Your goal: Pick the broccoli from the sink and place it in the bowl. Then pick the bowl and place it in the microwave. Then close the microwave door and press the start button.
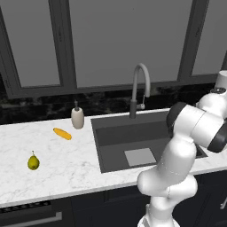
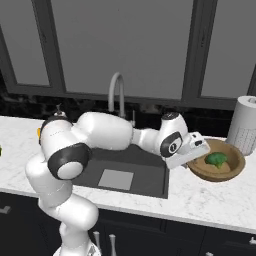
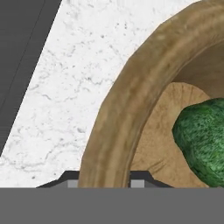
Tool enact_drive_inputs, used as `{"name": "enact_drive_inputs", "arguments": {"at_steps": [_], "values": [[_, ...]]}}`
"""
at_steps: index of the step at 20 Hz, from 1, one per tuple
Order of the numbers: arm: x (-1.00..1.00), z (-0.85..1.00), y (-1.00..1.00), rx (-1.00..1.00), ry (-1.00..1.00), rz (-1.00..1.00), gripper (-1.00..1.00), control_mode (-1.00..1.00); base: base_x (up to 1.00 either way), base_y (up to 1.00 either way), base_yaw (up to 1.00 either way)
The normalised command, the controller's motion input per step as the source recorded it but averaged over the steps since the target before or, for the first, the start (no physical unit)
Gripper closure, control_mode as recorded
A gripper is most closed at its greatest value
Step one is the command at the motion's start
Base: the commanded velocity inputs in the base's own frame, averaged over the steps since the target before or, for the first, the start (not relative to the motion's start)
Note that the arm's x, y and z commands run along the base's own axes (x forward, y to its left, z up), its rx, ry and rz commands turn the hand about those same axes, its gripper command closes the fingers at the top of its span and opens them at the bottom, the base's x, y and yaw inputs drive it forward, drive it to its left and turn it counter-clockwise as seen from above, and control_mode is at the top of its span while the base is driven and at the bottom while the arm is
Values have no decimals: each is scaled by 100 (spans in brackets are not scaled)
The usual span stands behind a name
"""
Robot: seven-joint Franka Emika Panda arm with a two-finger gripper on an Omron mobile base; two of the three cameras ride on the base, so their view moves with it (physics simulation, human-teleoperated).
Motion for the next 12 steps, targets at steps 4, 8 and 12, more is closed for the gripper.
{"name": "enact_drive_inputs", "arguments": {"at_steps": [4,8,12], "values": [[-36,85,43,0,0,32,100,-100,0,0,0],[-31,85,49,0,-6,27,100,-100,0,0,0],[-29,64,67,0,-2,26,100,-100,0,0,0]]}}
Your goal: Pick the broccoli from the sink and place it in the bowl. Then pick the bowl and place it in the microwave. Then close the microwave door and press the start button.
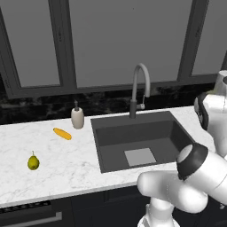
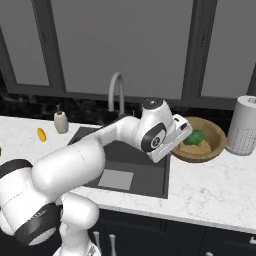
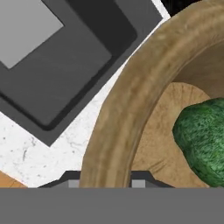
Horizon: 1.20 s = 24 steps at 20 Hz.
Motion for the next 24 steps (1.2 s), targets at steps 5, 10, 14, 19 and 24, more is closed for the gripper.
{"name": "enact_drive_inputs", "arguments": {"at_steps": [5,10,14,19,24], "values": [[-25,56,78,2,0,28,100,-100,0,0,0],[-38,69,70,-2,0,28,100,-100,0,0,0],[-29,43,91,0,2,29,100,-100,0,0,0],[-23,36,100,0,14,28,100,-100,0,0,0],[-38,28,77,-9,-1,4,100,-100,0,0,0]]}}
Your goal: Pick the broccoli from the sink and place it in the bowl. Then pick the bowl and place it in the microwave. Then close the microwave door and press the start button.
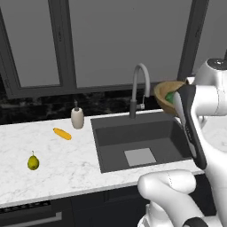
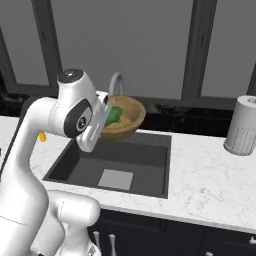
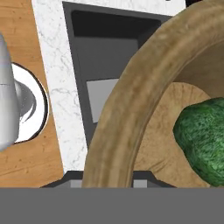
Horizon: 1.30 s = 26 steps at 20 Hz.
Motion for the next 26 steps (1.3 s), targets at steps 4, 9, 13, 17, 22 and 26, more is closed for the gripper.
{"name": "enact_drive_inputs", "arguments": {"at_steps": [4,9,13,17,22,26], "values": [[-33,29,36,-13,0,0,100,-100,0,0,0],[-22,22,3,-5,0,0,100,-100,0,0,0],[-37,26,0,0,0,1,100,-100,0,0,0],[-69,22,3,9,-1,12,100,-100,0,0,0],[-84,1,21,5,-4,11,100,-100,0,0,0],[-44,16,38,0,-4,2,100,-100,0,0,0]]}}
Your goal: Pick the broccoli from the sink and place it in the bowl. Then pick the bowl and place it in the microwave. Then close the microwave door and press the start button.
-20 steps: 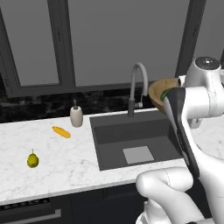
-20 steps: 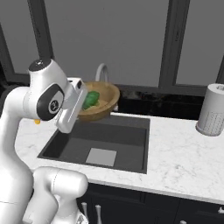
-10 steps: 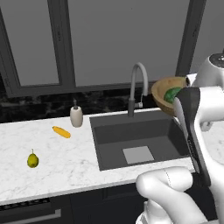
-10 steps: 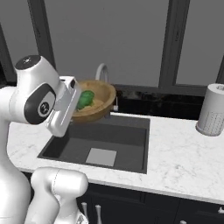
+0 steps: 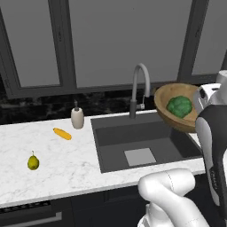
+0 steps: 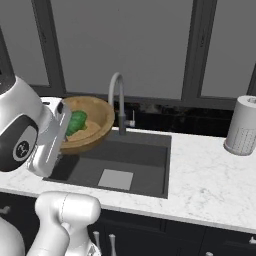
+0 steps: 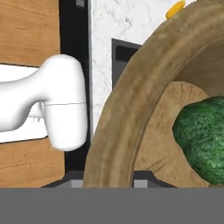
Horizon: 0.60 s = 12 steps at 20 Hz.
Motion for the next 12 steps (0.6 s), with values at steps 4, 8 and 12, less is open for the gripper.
{"name": "enact_drive_inputs", "arguments": {"at_steps": [4,8,12], "values": [[0,6,7,0,0,0,100,100,8,5,0],[0,0,0,0,0,0,100,100,-43,18,19],[0,0,0,0,0,0,100,100,-27,72,66]]}}
